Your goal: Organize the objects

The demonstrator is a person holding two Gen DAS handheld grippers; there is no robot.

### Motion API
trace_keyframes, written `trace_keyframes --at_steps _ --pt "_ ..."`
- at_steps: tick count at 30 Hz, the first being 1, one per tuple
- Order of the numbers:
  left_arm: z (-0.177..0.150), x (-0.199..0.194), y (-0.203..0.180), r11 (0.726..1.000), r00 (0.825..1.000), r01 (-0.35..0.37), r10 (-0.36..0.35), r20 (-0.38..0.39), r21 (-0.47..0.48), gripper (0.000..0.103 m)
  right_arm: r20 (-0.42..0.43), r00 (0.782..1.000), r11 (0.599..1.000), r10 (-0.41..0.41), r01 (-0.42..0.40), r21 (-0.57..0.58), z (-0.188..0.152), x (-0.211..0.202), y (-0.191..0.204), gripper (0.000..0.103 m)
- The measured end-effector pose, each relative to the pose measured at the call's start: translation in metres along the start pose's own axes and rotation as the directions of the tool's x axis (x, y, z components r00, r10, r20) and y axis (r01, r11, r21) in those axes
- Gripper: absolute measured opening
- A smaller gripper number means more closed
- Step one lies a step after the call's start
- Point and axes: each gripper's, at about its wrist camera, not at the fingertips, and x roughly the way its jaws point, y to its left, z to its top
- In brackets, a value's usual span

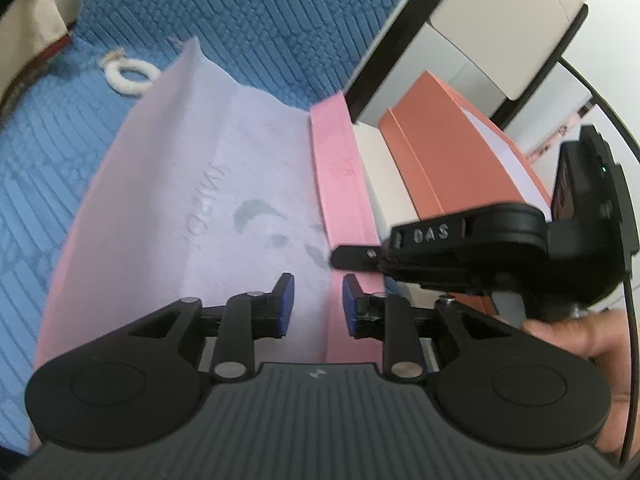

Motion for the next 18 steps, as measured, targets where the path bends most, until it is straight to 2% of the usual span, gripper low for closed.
trace_keyframes --at_steps 4,7,12,16,18 --pt "-0.003 0.004 -0.002 0.999 0.999 0.045 -0.045 -0.024 -0.013 0.032 -0.006 1.000 1.000 0.015 -0.015 0.023 0.001 0.001 -0.004 0.006" --pt "-0.005 0.005 -0.007 0.996 0.995 0.092 -0.092 -0.041 -0.007 0.039 -0.008 1.000 1.000 0.018 -0.018 0.024 0.001 0.001 -0.004 0.006" --pt "-0.012 0.007 -0.023 0.990 0.991 0.119 -0.114 -0.074 0.073 0.043 -0.013 0.999 0.999 0.040 -0.040 0.037 0.000 0.000 -0.006 0.007" --pt "-0.020 0.013 -0.038 0.984 0.995 0.071 -0.057 -0.087 0.161 0.042 -0.019 0.999 0.998 0.044 -0.044 0.042 0.000 0.001 -0.005 0.007" --pt "-0.024 0.016 -0.044 0.977 0.996 0.024 -0.006 -0.086 0.210 0.042 -0.018 0.999 0.998 0.044 -0.043 0.044 0.000 0.001 -0.005 0.007"
